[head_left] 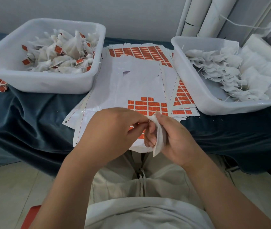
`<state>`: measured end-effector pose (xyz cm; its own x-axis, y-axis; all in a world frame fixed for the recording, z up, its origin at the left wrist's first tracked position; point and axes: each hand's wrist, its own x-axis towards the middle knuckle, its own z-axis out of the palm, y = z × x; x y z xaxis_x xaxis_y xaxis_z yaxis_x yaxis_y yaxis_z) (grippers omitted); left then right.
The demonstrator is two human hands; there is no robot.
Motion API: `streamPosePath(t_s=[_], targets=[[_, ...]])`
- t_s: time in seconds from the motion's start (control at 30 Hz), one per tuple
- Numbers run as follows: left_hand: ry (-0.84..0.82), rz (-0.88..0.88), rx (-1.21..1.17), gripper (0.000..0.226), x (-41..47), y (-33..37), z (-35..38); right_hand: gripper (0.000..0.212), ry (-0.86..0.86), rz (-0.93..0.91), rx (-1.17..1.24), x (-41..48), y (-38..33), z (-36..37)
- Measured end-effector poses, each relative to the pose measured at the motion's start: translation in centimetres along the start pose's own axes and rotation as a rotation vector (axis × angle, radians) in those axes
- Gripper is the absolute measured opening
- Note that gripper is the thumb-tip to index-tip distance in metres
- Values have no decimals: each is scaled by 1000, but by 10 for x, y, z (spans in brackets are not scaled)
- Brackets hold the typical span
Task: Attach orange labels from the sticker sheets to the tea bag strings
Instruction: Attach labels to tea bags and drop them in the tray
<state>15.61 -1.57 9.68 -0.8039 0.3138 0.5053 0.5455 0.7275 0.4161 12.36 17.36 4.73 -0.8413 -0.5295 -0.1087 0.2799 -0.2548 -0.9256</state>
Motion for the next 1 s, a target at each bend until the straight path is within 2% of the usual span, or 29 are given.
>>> streamPosePath(t_s=[0.13,0.3,0.4,0.47,0.57,0.7,0.87,1.0], targets=[[62,13,55,17,-1,-1,3,44,19,3,-41,0,-1,0],[115,-182,23,15,-2,3,6,42,142,-22,-51,2,1,0],[35,-335,-146,10,-2,-1,0,34,189,-42,47,3,-1,1],[-17,-403,-319,9,-3,-7,-2,36,206,-51,155,3,-3,1],[-61,-470,-518,13,-1,-13,1,22,233,-56,212,3,-4,2],[-90,-458,-492,18,-1,-10,11,24,220,-24,219,1,-4,11],[-116,-426,-407,24,0,-9,13,26,131,-16,402,0,-7,17],[-141,-287,-270,26,0,-8,12,31,128,-91,221,-3,-8,20]])
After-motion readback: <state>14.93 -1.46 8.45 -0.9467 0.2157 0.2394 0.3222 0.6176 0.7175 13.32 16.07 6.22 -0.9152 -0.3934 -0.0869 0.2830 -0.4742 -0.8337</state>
